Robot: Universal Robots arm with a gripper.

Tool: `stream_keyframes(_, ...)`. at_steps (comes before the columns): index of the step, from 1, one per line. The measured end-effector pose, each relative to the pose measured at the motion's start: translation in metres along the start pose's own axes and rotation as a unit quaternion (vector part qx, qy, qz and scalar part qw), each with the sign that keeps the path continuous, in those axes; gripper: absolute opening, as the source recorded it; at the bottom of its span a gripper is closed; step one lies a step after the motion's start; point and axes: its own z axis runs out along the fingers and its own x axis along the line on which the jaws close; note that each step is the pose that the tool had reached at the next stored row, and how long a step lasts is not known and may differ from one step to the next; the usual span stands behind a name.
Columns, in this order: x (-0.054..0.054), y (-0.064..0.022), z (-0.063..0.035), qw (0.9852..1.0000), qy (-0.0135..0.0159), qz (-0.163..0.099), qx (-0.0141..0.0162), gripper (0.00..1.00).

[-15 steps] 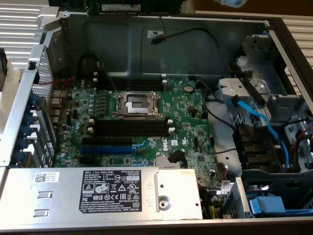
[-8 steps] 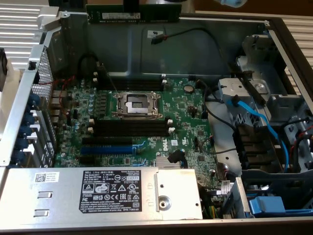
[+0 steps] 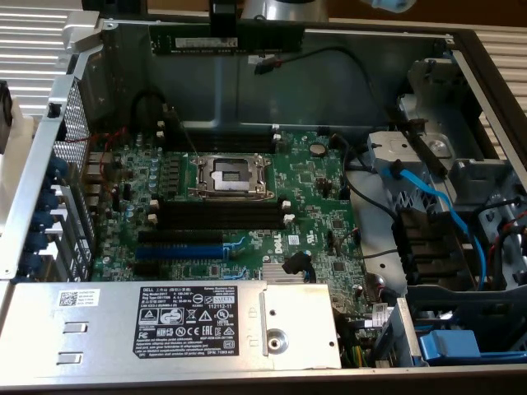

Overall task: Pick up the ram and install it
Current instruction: 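Insert the ram into the slot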

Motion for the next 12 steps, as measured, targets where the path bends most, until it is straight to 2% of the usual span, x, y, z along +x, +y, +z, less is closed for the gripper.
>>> stream_keyframes(12, -0.001, -0.0007, 0.0219, 1.0000, 0.0000, 0.002, 0.0001, 0.12)
